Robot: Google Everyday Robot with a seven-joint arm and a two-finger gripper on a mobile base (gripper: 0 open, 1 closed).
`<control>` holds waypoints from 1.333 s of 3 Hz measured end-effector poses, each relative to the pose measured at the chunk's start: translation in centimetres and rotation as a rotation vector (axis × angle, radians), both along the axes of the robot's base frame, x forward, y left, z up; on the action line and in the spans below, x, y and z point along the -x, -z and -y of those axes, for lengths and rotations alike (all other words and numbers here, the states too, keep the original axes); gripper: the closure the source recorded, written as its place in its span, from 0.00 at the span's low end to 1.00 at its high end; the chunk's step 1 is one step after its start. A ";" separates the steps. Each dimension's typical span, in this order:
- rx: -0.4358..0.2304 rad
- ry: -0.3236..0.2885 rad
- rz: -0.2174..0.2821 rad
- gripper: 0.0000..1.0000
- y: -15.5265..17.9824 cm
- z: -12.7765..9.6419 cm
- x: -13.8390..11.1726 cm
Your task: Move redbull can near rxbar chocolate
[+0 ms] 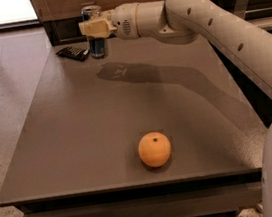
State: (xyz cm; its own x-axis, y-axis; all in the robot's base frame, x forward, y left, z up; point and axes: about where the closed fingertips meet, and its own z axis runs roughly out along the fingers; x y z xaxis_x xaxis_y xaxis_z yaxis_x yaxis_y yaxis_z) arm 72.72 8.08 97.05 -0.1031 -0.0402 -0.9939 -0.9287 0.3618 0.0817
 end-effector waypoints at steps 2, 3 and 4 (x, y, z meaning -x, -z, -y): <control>0.007 0.011 0.000 1.00 0.0 -0.3 -1.4; 0.021 0.085 0.015 1.00 0.1 -1.3 -5.7; 0.024 0.174 0.020 1.00 0.5 -2.0 -8.4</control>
Offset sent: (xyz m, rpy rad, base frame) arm 0.0453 0.0004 0.0002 -0.0225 -0.0024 -0.0441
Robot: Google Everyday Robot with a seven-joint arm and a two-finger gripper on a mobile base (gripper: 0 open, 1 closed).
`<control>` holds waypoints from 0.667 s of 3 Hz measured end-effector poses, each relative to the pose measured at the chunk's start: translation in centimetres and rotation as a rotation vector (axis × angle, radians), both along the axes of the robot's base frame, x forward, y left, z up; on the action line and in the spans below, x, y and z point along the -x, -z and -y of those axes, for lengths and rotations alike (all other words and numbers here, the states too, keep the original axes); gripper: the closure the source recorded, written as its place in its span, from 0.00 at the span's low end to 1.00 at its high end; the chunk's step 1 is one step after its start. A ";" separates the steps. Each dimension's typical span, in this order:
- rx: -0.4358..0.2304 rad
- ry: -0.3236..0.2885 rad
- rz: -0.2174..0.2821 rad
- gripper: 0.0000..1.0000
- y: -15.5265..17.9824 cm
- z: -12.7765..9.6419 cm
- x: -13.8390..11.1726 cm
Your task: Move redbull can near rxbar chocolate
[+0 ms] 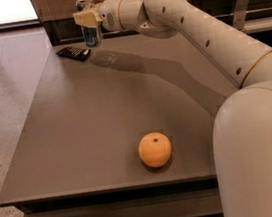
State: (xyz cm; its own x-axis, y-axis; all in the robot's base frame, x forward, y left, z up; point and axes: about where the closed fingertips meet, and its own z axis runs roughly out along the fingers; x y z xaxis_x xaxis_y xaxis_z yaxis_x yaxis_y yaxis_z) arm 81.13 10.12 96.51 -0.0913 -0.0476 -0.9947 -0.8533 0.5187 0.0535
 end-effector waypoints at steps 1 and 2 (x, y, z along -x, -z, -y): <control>0.006 0.052 -0.019 1.00 1.5 -0.3 -1.0; 0.047 0.114 -0.046 1.00 3.6 0.4 -1.3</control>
Offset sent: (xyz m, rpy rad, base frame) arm 0.0147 -0.0187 -0.0709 -0.1109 0.0900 -0.1985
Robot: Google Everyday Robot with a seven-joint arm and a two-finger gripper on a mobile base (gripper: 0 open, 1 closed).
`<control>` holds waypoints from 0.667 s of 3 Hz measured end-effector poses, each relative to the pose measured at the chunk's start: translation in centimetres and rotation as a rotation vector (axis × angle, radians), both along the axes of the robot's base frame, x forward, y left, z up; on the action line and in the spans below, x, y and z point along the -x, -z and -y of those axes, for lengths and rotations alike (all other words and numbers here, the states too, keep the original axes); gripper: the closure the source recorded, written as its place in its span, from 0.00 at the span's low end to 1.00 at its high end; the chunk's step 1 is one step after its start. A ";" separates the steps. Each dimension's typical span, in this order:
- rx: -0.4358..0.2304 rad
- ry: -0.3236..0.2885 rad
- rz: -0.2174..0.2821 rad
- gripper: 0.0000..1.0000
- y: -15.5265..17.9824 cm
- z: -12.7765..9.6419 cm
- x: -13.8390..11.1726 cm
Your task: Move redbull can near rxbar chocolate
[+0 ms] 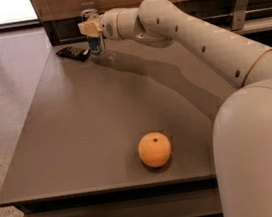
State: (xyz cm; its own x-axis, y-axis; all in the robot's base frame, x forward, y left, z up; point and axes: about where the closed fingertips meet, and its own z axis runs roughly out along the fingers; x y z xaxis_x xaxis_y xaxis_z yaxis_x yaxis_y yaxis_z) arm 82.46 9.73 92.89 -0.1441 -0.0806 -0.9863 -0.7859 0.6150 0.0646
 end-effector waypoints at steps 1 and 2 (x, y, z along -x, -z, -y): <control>0.024 0.048 -0.011 1.00 3.1 0.6 -0.4; 0.017 0.055 0.006 1.00 4.4 0.3 -0.7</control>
Offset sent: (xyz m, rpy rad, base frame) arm 0.0106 -0.0007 -0.0629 -0.0020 -0.0391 -0.0641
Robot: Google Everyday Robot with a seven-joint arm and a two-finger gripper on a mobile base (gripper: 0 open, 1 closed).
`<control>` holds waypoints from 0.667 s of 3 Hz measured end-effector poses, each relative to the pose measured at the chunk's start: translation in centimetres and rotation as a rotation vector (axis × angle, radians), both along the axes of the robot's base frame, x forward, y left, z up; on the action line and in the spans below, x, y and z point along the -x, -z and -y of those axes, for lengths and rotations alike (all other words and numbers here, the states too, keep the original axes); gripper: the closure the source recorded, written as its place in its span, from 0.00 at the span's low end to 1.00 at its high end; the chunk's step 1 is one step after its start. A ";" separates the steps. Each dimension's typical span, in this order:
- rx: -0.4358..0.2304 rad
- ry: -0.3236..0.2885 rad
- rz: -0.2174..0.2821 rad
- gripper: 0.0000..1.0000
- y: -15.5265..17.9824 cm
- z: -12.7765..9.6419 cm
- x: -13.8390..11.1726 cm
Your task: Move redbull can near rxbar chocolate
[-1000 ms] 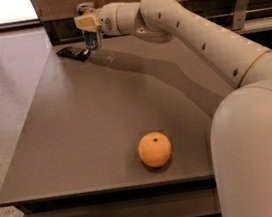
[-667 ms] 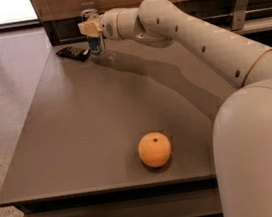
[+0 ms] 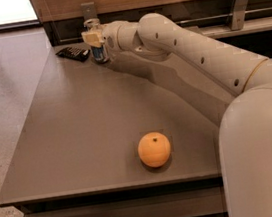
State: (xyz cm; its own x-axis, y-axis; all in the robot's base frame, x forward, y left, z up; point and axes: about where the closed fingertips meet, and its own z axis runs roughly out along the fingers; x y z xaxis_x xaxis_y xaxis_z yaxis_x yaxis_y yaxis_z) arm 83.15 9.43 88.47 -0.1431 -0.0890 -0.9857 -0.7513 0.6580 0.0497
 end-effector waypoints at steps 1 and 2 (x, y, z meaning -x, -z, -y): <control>0.000 0.000 0.000 0.79 -0.6 0.0 0.0; 0.000 -0.002 -0.001 0.48 -0.6 -0.1 0.0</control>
Offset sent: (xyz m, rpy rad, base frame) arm 0.0000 0.0000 0.0043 0.0000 0.0001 0.0000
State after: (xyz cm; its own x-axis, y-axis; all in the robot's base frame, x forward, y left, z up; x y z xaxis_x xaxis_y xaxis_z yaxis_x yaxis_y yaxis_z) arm 83.13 9.57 89.10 -0.1437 -0.0891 -0.9856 -0.7524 0.6567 0.0503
